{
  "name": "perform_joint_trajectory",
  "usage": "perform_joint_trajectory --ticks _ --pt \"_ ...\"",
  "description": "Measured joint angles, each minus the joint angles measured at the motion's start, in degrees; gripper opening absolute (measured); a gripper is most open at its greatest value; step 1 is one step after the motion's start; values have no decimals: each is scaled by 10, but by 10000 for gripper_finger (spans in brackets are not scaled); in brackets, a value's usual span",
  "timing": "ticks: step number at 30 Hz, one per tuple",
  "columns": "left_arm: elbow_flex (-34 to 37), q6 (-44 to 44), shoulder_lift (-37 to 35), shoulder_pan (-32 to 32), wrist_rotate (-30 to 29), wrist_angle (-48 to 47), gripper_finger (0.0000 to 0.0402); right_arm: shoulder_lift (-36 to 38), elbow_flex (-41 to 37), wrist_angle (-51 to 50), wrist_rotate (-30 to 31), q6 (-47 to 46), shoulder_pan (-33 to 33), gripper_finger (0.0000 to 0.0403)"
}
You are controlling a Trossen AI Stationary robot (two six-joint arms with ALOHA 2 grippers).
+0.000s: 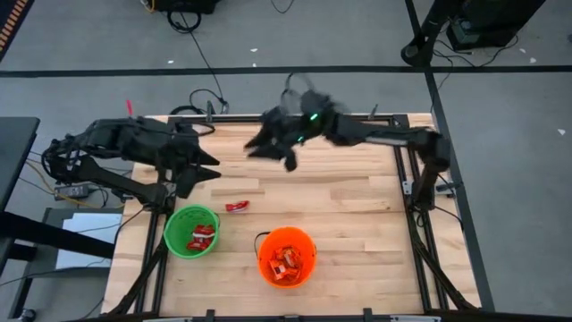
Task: Sort candy by brand, put in halloween buckets
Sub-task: Put the red chocolate into the green bucket
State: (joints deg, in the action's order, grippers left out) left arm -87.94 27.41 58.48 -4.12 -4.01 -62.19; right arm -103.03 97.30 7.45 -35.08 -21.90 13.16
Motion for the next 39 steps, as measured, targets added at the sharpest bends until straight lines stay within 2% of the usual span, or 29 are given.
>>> perform_joint_trajectory --ticks 5,8,12,17,23,29,34,39 --pt "22 -32 7 3 -74 -48 208 116 0 -76 75 87 21 170" --pt "67 -44 18 24 -82 -59 208 180 1 -109 110 121 27 170" --pt "151 -62 39 52 -47 -45 208 252 0 -163 165 154 27 170" --pt "259 -106 66 84 28 69 207 317 1 -238 225 165 26 170" --pt "333 -125 143 122 52 114 208 345 0 -300 250 155 26 170" --pt "340 -159 243 130 60 116 227 342 0 -319 250 155 26 170" --pt "340 -169 308 130 127 114 273 341 0 -317 250 166 27 170" --pt "340 -182 338 123 122 122 334 341 0 -317 250 174 34 170"
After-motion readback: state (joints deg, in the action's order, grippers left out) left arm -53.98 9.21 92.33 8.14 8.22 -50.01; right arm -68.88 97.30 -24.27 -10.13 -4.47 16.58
